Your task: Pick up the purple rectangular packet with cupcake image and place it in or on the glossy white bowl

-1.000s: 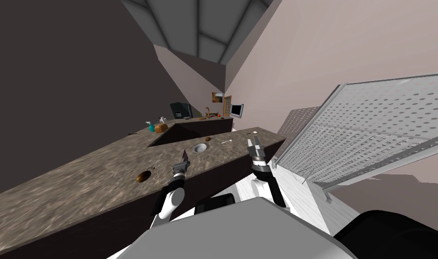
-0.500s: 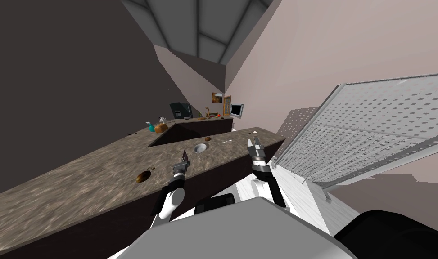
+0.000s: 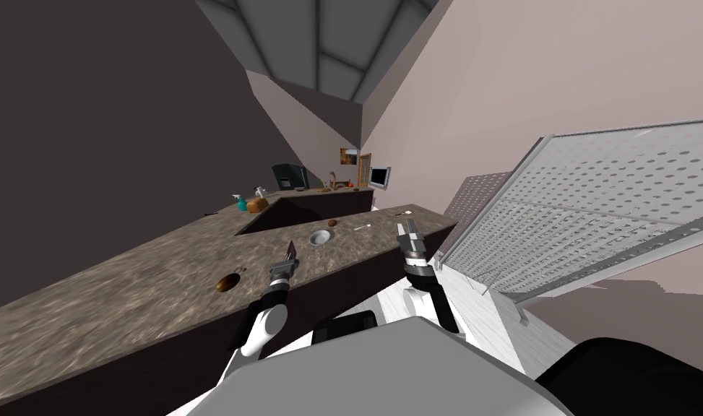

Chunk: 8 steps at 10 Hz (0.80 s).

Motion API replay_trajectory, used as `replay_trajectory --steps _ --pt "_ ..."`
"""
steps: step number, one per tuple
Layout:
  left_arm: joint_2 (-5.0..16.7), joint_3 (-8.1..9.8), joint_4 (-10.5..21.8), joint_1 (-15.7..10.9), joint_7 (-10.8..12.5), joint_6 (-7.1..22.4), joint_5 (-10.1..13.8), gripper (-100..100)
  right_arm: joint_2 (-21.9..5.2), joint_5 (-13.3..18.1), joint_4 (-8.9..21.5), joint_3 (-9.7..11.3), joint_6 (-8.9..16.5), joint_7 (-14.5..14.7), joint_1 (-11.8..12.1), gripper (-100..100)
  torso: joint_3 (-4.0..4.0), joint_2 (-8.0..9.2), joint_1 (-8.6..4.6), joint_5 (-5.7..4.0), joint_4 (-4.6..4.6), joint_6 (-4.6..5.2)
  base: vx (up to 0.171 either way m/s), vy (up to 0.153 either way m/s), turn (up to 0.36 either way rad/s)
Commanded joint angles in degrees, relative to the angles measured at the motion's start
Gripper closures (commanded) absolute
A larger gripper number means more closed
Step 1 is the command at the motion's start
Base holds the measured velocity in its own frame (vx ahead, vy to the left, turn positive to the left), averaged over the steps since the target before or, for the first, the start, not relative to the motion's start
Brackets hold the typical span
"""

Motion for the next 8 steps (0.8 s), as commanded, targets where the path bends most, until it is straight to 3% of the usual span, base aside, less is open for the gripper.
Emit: replay_trajectory --steps 1,4,5,8 --pt "2.1 1.2 -0.3 -0.5 0.3 0.2 -0.1 100 0.0 0.0 0.0 0.0 0.0 0.0 0.0 0 0.0 0.0 0.0 0.0 0.0 0.0 -0.027 -0.071 -0.001" --pt "5.1 3.97 -1.3 -1.2 1.1 0.9 -0.4 100 0.0 0.0 0.0 0.0 0.0 0.0 0.0 0 0.05 0.06 -0.23 -0.08 0.03 0.01 -0.038 -0.101 -0.009" --pt "6.6 6.25 -2.0 -1.8 1.7 1.5 -0.7 100 0.0 0.0 0.0 0.0 0.0 0.0 0.0 0 0.09 0.13 -0.28 -0.1 0.05 0.01 -0.059 -0.15 -0.033" --pt "8.2 10.1 -3.1 -2.9 2.8 2.8 -1.3 100 0.0 0.0 0.0 0.0 0.0 0.0 0.0 0 0.13 0.17 -0.48 -0.17 0.09 0.05 -0.046 -0.139 -0.029"
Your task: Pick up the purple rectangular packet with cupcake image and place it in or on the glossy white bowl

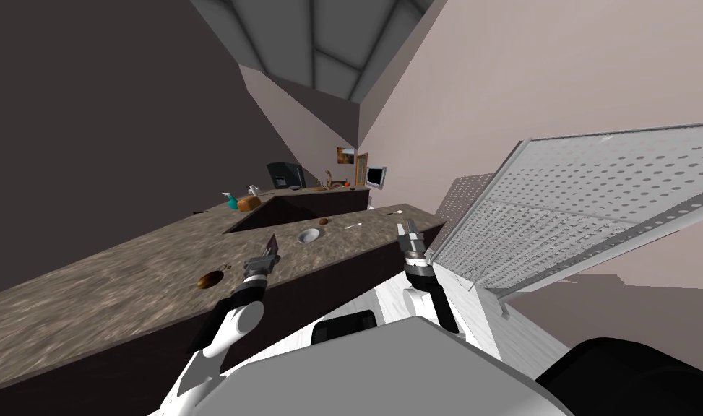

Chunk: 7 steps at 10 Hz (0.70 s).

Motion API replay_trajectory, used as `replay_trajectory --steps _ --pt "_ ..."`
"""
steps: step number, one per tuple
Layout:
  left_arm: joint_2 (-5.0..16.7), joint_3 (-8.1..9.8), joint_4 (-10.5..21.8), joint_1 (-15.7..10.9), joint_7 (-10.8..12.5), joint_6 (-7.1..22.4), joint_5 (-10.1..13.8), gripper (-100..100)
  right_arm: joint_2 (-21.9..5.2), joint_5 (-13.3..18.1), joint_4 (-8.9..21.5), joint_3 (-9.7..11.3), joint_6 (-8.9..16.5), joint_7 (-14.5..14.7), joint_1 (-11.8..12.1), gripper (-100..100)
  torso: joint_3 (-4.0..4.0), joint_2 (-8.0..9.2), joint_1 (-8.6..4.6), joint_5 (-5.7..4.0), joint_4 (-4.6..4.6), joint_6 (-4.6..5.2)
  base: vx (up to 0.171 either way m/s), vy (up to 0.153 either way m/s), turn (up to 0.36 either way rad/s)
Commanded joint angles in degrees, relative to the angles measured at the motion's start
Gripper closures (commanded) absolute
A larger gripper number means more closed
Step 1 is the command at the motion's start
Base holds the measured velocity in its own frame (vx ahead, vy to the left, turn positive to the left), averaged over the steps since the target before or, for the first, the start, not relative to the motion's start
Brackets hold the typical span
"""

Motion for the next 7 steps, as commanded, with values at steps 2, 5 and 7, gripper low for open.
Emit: replay_trajectory --steps 2,5,7 --pt "1.1 3.86 -1.2 -1.1 1.1 1.7 -0.5 100 0.0 0.0 0.0 0.0 0.0 0.0 0.0 0 0.0 0.0 0.02 -0.01 0.01 0.0 -0.029 -0.122 -0.048" --pt "1.7 8.2 -1.8 -2.9 2.3 3.7 -1.4 100 0.0 0.0 0.0 0.0 0.0 0.0 0.0 0 0.01 0.0 0.15 0.01 0.02 -0.02 -0.026 -0.105 -0.064" --pt "1.8 11.12 -2.0 -4.3 3.1 5.4 -2.1 100 0.0 0.0 0.0 0.0 0.0 0.0 0.0 0 -0.04 -0.08 0.21 0.01 0.0 -0.01 -0.008 -0.084 -0.107"
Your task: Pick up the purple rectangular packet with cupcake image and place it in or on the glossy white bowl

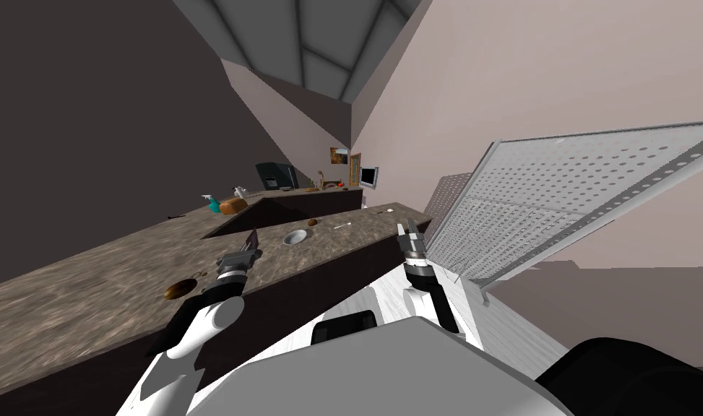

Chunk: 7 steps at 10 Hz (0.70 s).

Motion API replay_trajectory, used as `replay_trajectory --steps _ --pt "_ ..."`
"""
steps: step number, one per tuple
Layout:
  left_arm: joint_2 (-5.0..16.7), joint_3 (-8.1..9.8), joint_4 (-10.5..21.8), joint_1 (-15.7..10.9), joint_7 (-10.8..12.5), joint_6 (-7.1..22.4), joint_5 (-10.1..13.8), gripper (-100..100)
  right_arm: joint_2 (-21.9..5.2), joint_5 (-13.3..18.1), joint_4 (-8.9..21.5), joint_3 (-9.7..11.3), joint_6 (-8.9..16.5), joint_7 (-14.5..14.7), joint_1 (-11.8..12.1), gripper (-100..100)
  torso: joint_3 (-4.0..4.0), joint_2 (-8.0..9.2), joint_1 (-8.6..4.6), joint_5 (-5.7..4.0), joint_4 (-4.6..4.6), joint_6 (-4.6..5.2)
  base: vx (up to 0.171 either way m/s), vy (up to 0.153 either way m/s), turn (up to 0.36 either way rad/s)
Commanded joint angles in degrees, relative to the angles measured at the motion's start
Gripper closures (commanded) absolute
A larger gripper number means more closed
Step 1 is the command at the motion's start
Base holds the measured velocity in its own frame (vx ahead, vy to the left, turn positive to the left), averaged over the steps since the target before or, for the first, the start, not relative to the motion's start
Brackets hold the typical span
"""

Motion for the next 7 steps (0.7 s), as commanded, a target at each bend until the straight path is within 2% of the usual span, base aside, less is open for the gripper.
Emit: replay_trajectory --steps 1,4,7 --pt "-0.5 2.56 -0.3 -1.6 0.5 1.9 -0.8 100 0.0 0.0 0.0 0.0 0.0 0.0 0.0 0 0.0 0.0 0.0 0.0 0.0 0.0 0.0 -0.09 -0.112" --pt "-0.7 6.69 -0.2 -4.0 1.7 4.8 -1.9 100 0.0 0.0 0.0 0.0 0.0 0.0 0.0 0 -0.03 -0.04 0.14 0.05 -0.01 0.01 0.008 -0.052 -0.113" --pt "-1.2 10.37 0.2 -6.5 2.8 7.8 -2.9 100 0.0 0.0 0.0 0.0 0.0 0.0 0.0 0 -0.1 -0.17 0.34 0.12 -0.03 0.0 0.032 -0.014 -0.136"
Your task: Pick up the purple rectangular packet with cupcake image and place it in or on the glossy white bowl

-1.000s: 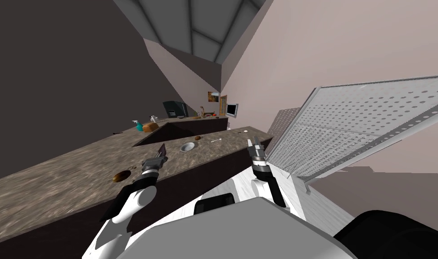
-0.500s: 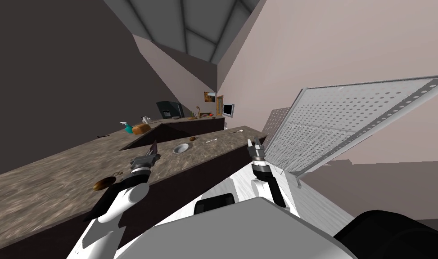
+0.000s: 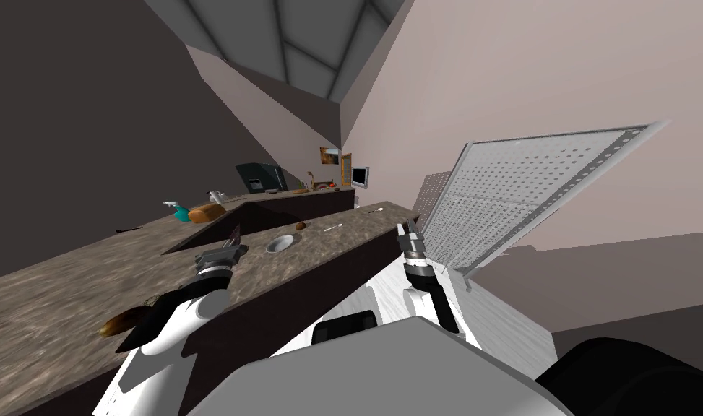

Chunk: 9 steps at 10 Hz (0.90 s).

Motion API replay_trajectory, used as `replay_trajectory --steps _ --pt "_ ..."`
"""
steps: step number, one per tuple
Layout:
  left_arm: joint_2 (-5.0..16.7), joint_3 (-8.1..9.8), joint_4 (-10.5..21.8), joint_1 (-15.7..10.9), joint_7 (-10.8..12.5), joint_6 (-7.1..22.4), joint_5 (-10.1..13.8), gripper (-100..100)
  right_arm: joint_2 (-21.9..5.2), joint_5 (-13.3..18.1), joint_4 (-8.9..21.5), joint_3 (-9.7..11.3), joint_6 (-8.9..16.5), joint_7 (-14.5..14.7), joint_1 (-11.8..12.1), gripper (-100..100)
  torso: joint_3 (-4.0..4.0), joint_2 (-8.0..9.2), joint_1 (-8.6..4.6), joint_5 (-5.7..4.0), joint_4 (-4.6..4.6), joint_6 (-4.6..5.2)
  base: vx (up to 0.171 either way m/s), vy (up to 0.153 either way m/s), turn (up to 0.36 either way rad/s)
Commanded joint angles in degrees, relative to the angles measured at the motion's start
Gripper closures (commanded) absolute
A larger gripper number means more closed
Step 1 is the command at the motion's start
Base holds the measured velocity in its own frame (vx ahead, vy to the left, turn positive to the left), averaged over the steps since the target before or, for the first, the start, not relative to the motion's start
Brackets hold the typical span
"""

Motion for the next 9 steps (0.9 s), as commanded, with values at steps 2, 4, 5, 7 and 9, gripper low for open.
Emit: replay_trajectory --steps 2,4,5,7,9 --pt "-1.1 2.93 0.3 -2.3 0.8 3.0 -1.1 100 0.0 0.0 0.0 0.0 0.0 0.0 0.0 0 -0.01 -0.02 0.04 0.02 0.0 0.0 0.04 0.006 -0.143" --pt "-2.0 4.79 0.9 -3.9 1.3 5.0 -1.8 100 0.0 0.0 0.0 0.0 0.0 0.0 0.0 0 -0.04 -0.06 0.12 0.07 -0.01 0.0 0.042 0.021 -0.142" --pt "-2.6 5.61 1.2 -4.7 1.6 5.9 -2.1 100 0.0 0.0 0.0 0.0 0.0 0.0 0.0 0 -0.03 -0.06 0.16 0.09 -0.01 0.01 0.037 0.03 -0.152" --pt "-4.9 7.66 2.1 -6.7 2.2 8.5 -3.0 100 0.0 0.0 0.0 0.0 0.0 0.0 0.0 0 -0.02 -0.04 0.22 0.13 0.0 -0.01 0.048 0.042 -0.163" --pt "-7.0 8.64 2.7 -7.9 2.4 9.8 -3.5 100 0.0 0.0 0.0 0.0 0.0 0.0 0.0 0 -0.06 -0.11 0.3 0.2 -0.02 0.02 0.041 0.048 -0.123"
